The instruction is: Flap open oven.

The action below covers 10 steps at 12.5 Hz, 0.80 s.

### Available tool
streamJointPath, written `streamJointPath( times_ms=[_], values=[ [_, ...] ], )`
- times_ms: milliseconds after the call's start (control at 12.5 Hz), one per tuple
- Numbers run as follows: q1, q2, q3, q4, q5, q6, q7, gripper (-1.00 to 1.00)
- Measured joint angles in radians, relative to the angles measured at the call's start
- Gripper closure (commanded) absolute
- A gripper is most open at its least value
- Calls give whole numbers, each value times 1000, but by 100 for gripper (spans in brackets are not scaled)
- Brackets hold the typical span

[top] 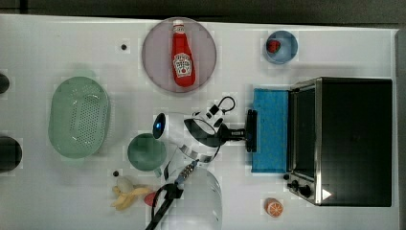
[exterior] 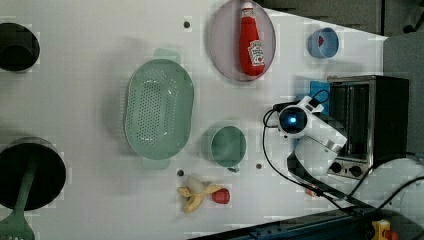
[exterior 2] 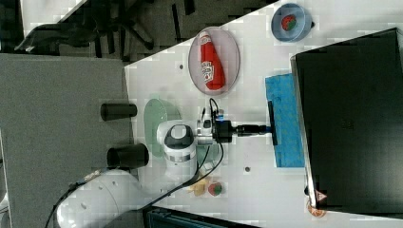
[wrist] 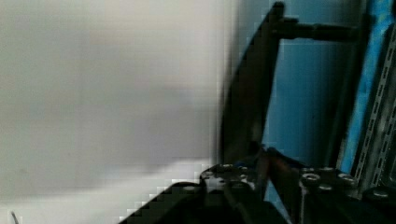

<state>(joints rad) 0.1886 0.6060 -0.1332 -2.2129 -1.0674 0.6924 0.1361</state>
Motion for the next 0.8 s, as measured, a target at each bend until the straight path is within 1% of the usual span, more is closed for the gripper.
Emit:
streamJointPath(
  times_ms=[320, 400, 480, 560, 720, 800],
  values=[
    [5, 9, -4, 18, 8, -7, 33, 65],
    [3, 8, -5, 21, 21, -3, 34, 65],
    [0, 5, -8, 25, 56, 5, 35, 65],
    [-10, -2, -11, 29, 123, 18, 36, 65],
    [-24, -41, -43, 53, 358, 48, 36, 65],
    [-37, -74, -43, 55, 475, 75, 36, 65]
  ],
)
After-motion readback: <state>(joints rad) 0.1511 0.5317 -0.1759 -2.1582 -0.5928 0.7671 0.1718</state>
